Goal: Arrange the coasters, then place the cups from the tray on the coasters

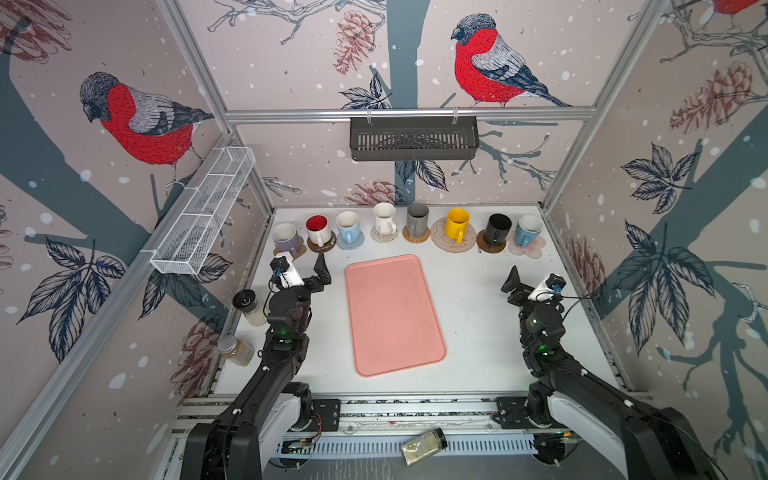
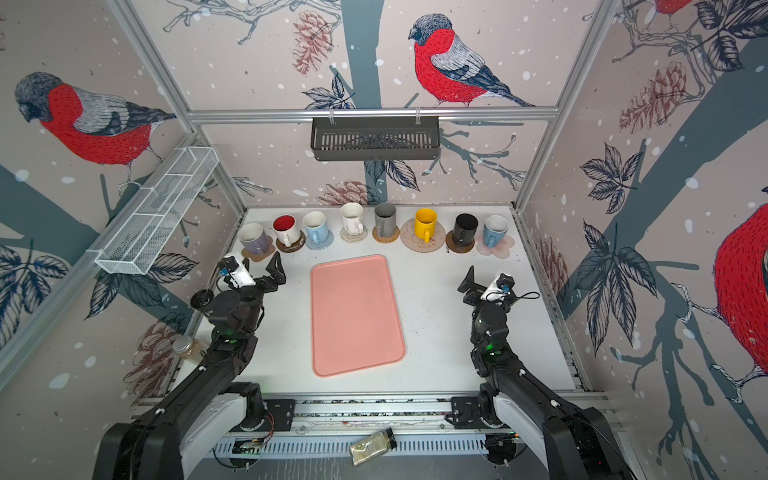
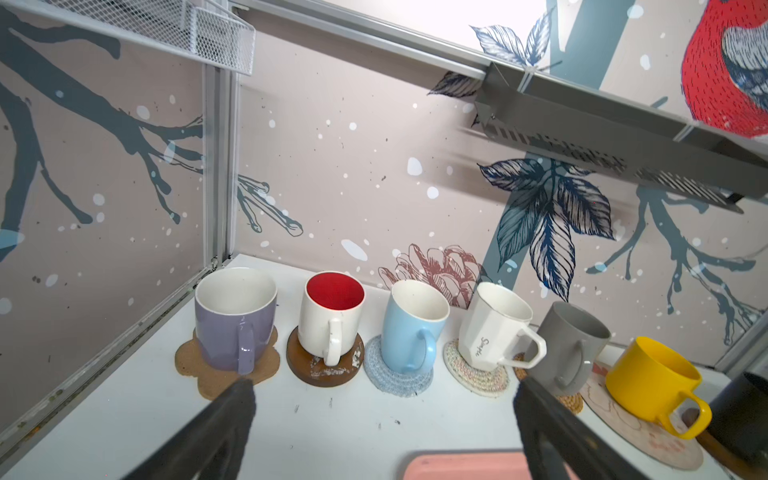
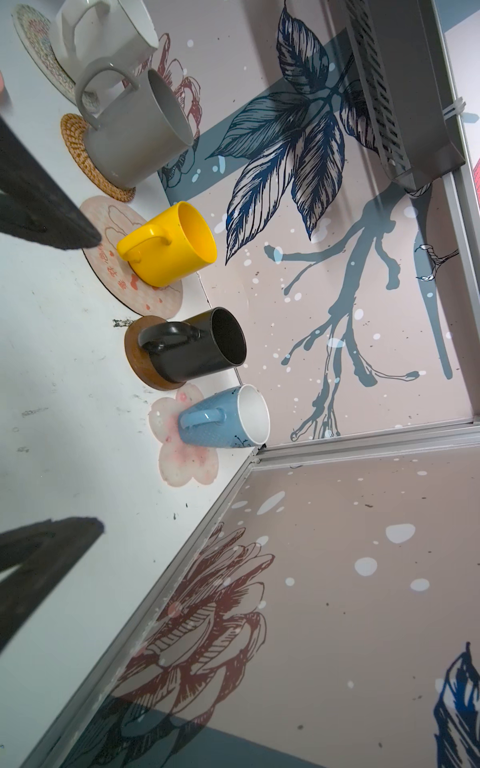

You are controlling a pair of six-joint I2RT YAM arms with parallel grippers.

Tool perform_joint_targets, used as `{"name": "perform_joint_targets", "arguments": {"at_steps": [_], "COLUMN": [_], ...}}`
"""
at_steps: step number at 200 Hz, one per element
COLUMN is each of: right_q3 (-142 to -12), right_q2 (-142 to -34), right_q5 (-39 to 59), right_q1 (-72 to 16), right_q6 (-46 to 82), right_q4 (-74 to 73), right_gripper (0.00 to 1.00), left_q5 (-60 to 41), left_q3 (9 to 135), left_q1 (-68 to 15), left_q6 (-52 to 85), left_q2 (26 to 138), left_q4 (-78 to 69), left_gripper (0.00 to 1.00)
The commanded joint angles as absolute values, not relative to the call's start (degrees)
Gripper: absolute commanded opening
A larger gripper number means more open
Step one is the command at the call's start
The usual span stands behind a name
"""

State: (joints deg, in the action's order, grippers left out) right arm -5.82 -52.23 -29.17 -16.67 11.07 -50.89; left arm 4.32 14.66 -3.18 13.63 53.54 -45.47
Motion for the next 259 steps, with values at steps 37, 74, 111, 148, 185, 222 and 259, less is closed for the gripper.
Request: {"name": "perform_joint_targets", "arguments": {"at_steps": [37, 74, 111, 148, 185, 222, 259], "right_q3": [-3.8, -5.6, -11.4, -11.5, -8.9, -4.4, -0.1], "right_q2": [-60.5, -69.6, -73.2, -72.7, -73.5, -73.8, -74.5], "right_q5": [-32.4, -33.4, -31.6, -31.7, -34.6, -37.7, -39.9], "right_q1": [-14.4, -14.2, -11.7, -9.5, -10.8, -13.8, -17.3], "right_q6": [9.1, 9.1, 11.6, 10.7, 6.6, 2.1, -1.6], "right_q4": [-60.8, -66.7, -57.9, -57.3, -65.2, -76.2, -86.3], "right_gripper": [0.99, 1.0, 0.99, 0.99, 0.99, 0.99, 1.0], "left_q5": [13.6, 13.7, 13.0, -4.2, -14.0, -7.7, 1.6], "left_q3": [19.0, 18.7, 21.4, 21.6, 24.3, 17.2, 9.6], "left_q1": [-2.2, -1.9, -0.7, 6.0, 9.9, 8.8, 2.1], "left_q6": [15.7, 10.4, 5.6, 5.9, 7.8, 8.2, 2.7], "left_q2": [63.8, 73.0, 81.1, 86.7, 88.9, 84.8, 85.3], "left_q4": [-39.5, -47.4, -51.1, -57.9, -55.4, -64.1, -77.2], "left_gripper": [0.97, 0.98, 0.98, 0.98, 0.97, 0.98, 0.98]}}
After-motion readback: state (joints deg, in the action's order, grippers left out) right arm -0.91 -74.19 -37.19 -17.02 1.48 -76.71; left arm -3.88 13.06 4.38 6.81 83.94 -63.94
